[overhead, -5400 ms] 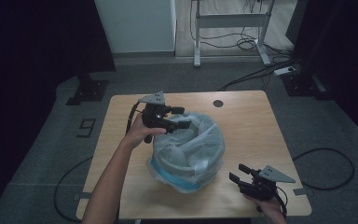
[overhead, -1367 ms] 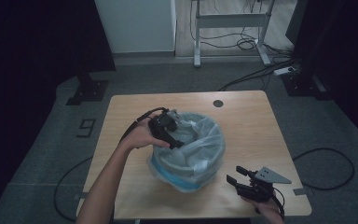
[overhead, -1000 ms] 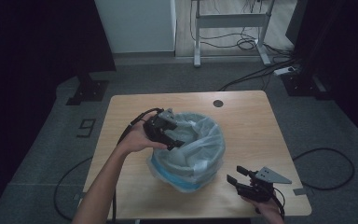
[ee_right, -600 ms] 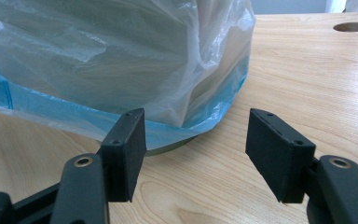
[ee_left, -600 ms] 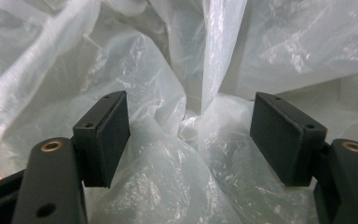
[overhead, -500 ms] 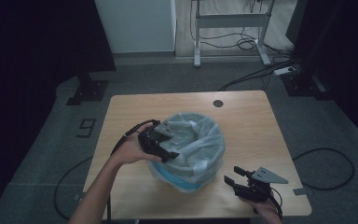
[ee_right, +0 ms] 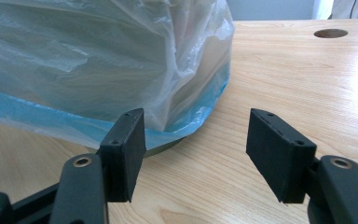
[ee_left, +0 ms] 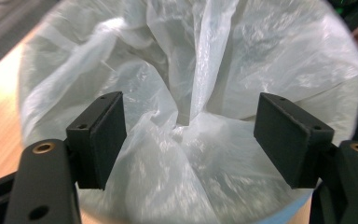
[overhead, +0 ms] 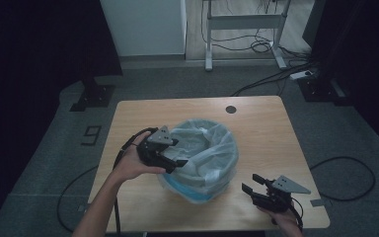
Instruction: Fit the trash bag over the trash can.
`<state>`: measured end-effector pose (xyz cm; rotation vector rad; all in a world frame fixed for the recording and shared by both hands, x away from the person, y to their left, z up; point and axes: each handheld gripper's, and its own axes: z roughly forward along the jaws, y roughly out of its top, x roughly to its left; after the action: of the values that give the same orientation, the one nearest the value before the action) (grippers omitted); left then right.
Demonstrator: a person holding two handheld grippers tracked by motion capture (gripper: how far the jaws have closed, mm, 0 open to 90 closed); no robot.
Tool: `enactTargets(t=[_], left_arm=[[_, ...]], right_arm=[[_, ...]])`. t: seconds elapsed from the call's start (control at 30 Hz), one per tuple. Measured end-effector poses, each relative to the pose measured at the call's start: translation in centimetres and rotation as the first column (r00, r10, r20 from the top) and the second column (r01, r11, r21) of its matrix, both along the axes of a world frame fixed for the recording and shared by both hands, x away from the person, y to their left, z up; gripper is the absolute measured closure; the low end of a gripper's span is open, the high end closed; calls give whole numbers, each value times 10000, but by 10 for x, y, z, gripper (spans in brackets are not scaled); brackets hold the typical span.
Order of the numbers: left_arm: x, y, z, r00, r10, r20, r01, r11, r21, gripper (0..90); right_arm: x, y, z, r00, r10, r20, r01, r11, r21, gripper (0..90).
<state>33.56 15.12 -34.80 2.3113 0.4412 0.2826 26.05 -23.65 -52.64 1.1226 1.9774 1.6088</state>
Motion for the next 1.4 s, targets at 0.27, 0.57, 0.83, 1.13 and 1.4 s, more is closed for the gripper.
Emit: enactTargets(t=[0.27,0.57,0.83,1.13,1.4], left_arm=[[-22,35,-2,9940,1012,426,-942,9854,-1421,231],[-46,72,-24,9801,1931,458,-1800,9620,-2053,230],[-70,95,-57,9673,2529,177,-2420,9419,-2329,228],[-80,111,-106,9478,3156,-450,-3174,9213,-2247,220],[-80,115,-137,9354,3428,-871,-3537,9084,-2230,221]], right_arm=[[2,-2,-1,9999,-116,-6,116,9999,-115,366],[4,-9,-1,9995,-318,-26,318,9995,-46,366],[5,-17,-2,9985,-540,-11,540,9985,-67,366],[8,-23,-6,9967,-803,-144,800,9966,-181,365],[10,-26,-9,9955,-926,-188,918,9950,-382,362]])
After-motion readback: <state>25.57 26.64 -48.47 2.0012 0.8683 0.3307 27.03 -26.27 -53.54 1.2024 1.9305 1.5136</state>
